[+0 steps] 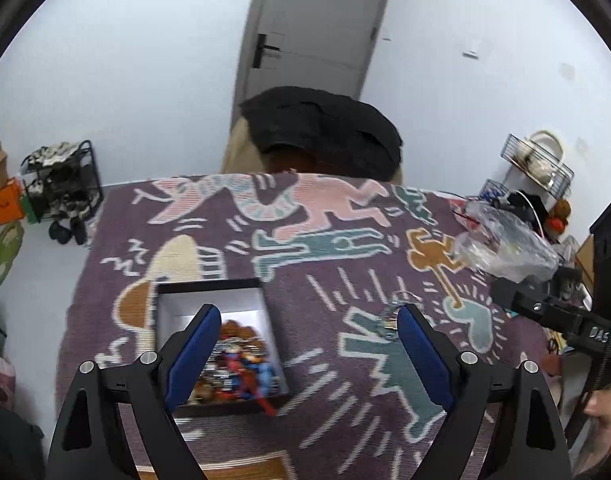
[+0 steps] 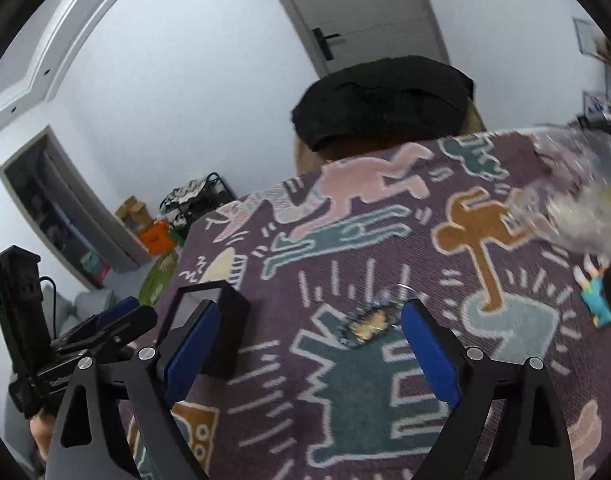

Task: Organize jewelry
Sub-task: 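Grasp the beaded chain with the left gripper while right reaches to the silver hoop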

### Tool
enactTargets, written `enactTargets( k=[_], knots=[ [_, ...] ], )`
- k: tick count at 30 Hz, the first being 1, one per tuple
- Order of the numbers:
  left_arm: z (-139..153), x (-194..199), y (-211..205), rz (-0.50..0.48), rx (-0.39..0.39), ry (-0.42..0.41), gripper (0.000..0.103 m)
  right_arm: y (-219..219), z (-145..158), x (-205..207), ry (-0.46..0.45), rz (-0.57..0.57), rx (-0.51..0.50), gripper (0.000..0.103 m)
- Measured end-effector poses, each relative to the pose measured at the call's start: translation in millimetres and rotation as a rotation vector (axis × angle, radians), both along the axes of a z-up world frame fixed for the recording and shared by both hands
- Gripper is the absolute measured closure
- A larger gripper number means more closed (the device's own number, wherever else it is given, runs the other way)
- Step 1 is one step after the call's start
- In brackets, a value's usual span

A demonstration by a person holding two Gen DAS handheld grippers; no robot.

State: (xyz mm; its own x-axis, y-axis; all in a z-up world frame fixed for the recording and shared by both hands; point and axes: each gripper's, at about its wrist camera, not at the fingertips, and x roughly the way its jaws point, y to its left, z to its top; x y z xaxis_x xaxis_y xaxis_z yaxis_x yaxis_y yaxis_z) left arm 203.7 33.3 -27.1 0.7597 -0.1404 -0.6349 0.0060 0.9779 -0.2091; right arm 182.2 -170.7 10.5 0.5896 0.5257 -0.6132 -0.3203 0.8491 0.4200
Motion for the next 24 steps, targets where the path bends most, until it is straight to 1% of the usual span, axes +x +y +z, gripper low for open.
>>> enactTargets(
  k=[4,6,8,9,10,11,12,14,16,21,23,24],
  knots=[
    [-6,11,-24,-0.041,0.009,0.013,0.013,-29,-19,3,0.026,-0.05,0.025,0.011],
    [-10,17,-34,-0.056,0.007,0.018,0.017,-42,-29,5,0.046,-0.068,0.039,0.011],
    [-17,27,-46,-0.077,0.009,0.043,0.027,-52,-38,7,0.062,-0.083,0.056,0.013],
    [-21,31,-51,-0.084,0.007,0.055,0.03,-56,-42,8,0.07,-0.088,0.063,0.016],
    [-25,36,-55,-0.093,0.006,0.067,0.036,-59,-46,9,0.081,-0.091,0.069,0.019],
    [-27,38,-59,-0.098,0.005,0.075,0.04,-62,-50,10,0.092,-0.093,0.075,0.023],
    [-32,44,-64,-0.106,0.004,0.09,0.042,-65,-53,11,0.1,-0.094,0.079,0.026],
    [-40,54,-72,-0.112,0.008,0.11,0.05,-71,-61,12,0.114,-0.102,0.086,0.026],
    [-50,64,-79,-0.119,0.013,0.136,0.056,-76,-67,12,0.123,-0.112,0.089,0.027],
    [-76,88,-89,-0.117,0.016,0.204,0.058,-84,-79,16,0.147,-0.128,0.091,0.027],
    [-87,94,-91,-0.112,0.017,0.231,0.066,-86,-82,17,0.154,-0.131,0.093,0.028],
    [-92,97,-92,-0.109,0.018,0.246,0.067,-87,-83,17,0.156,-0.133,0.093,0.028]
  ],
)
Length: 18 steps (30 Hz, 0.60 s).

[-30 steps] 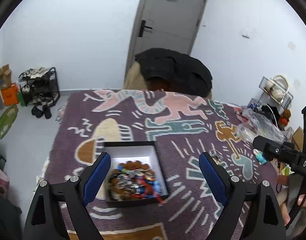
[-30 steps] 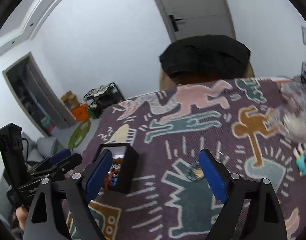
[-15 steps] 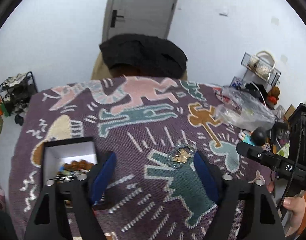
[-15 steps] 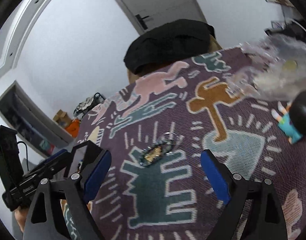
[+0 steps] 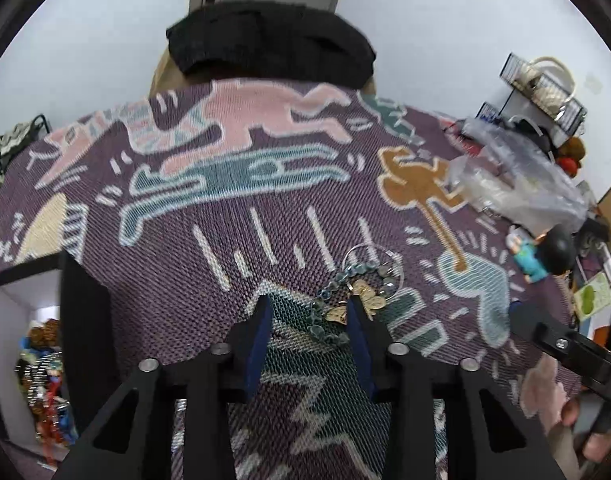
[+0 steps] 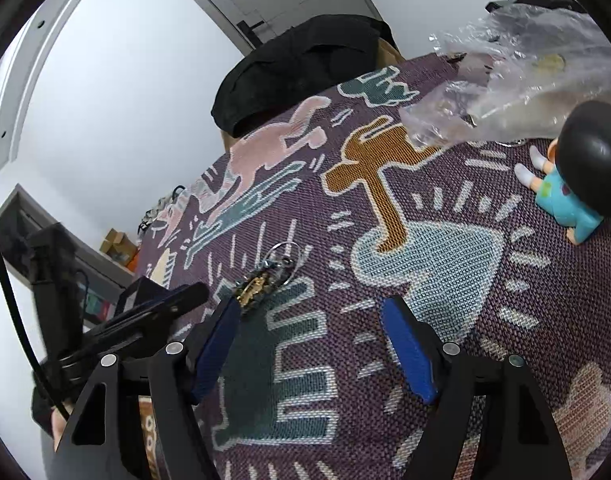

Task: Organize jewelry
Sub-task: 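Grasp the beaded chain with the left gripper while right reaches to the silver hoop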

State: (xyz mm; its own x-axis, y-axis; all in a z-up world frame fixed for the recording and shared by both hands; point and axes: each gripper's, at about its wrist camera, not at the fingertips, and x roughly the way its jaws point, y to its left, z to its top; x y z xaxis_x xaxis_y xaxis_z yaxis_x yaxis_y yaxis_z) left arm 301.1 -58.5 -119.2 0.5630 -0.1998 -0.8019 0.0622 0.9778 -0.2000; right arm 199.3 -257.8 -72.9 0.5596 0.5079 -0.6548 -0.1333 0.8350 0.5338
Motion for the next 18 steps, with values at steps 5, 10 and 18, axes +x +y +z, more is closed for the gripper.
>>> enactTargets(
  k=[5,10,18],
  knots=[
    [-17,8,-4,0.009,0.012,0.039,0.072,-4,-3,0,0.006,-0.009,0.004,0.028],
    [-19,9,-14,-0.008,0.047,0.04,0.093,-4,0,-1,0.006,-0.011,-0.001,0.028],
    [-4,-2,-17,-0.037,0.049,0.005,0.093,0,6,-1,-0.003,-0.008,-0.011,0.028]
  ],
)
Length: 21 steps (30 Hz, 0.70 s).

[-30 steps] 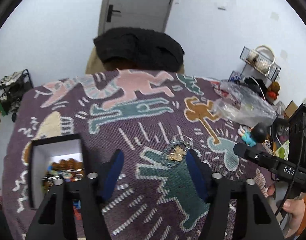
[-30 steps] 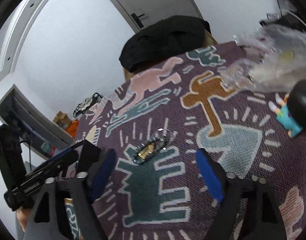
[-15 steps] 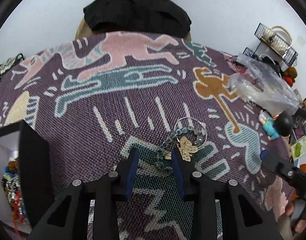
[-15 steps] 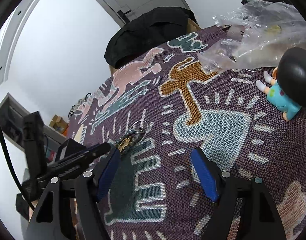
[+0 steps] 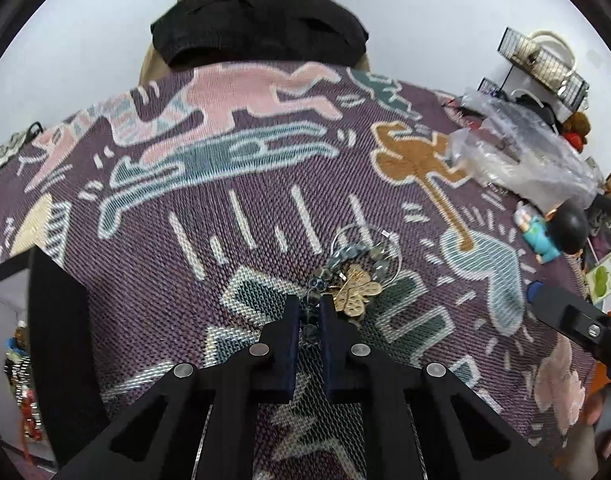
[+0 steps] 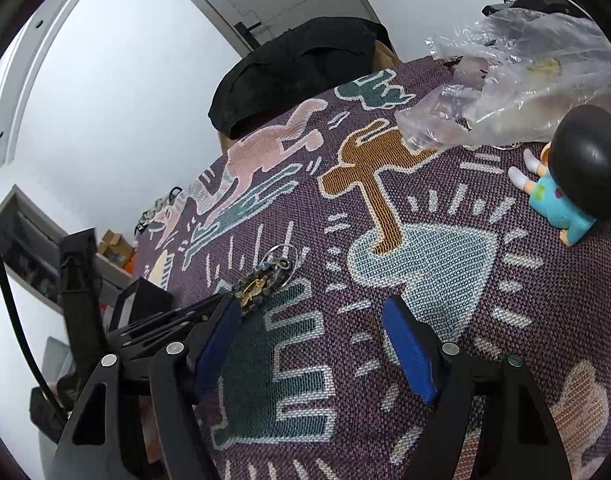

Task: Organize jewelry
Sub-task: 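Grasp the beaded chain with the left gripper while right reaches to the silver hoop, then grasp the silver hoop with the right gripper while left carries the chain to the box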

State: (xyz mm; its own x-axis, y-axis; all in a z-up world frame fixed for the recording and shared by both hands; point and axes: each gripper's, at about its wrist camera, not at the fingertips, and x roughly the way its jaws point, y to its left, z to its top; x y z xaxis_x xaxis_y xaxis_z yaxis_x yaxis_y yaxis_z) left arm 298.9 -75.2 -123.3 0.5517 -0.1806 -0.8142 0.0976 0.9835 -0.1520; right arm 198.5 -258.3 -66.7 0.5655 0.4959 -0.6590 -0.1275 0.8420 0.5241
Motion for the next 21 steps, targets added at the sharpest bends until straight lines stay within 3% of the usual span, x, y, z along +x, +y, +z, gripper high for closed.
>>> enactTargets(
  k=[6,11,14,21],
  knots=[
    [27,-11,4,-0.014,-0.018,-0.05,0.093,8,1,4,0.004,0.017,0.0,0.029],
    [47,-19,9,-0.014,-0.025,-0.091,0.093,19,-2,11,0.023,0.044,0.009,0.037],
    [55,-24,15,-0.009,-0.032,-0.105,0.093,25,-3,15,0.033,0.055,0.002,0.037],
    [70,-34,31,0.005,-0.036,-0.14,0.093,54,-13,34,0.07,0.105,-0.079,0.046]
  ],
)
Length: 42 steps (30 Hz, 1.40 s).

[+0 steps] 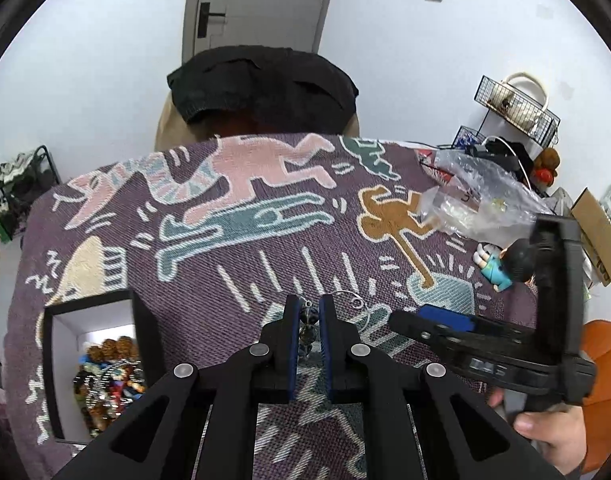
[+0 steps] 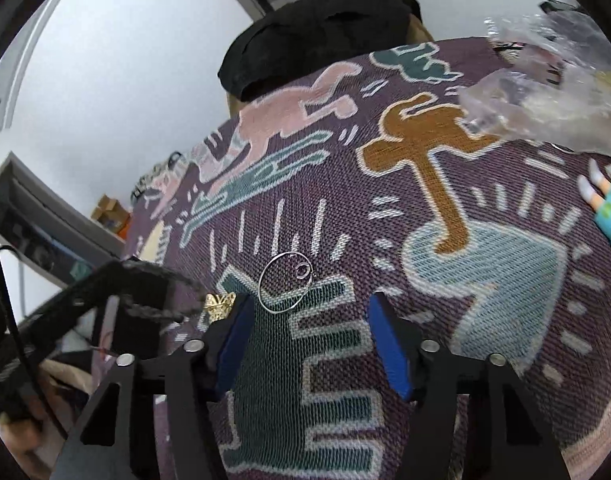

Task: Organize jewelry
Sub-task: 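Grasp the silver hoop with the right gripper while left carries the chain to the box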

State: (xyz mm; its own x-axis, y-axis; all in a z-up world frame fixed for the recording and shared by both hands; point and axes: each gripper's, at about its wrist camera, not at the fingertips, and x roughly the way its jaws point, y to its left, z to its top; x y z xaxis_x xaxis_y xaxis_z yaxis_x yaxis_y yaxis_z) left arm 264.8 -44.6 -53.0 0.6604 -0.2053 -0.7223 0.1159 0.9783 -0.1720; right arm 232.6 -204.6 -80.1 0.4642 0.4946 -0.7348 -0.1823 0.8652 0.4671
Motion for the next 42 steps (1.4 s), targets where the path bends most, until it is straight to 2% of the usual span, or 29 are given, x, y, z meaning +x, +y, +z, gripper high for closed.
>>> enactTargets(
  k=[13,18,26,28,29,35,42],
  knots=[
    [20,-13,46,0.073,-0.009,-0.043,0.093,52,-4,25,0.029,0.123,-0.206,0.046],
    [22,-18,62,0.097,-0.014,-0.051,0.093,65,-8,30,0.034,0.148,-0.264,0.036],
    [30,-24,82,0.124,-0.017,-0.068,0.093,90,-14,29,0.002,0.191,-0.418,0.034],
    [34,-27,87,0.134,-0.018,-0.076,0.093,93,-15,29,-0.01,0.197,-0.457,0.041],
    [35,-28,90,0.139,-0.018,-0.079,0.093,94,-14,28,-0.02,0.2,-0.467,0.05],
    [38,-35,107,0.168,-0.015,-0.085,0.093,89,-7,25,-0.024,0.223,-0.429,0.051],
    [24,-39,126,0.203,-0.018,-0.05,0.093,85,30,14,-0.102,0.198,-0.37,0.051]
  ],
)
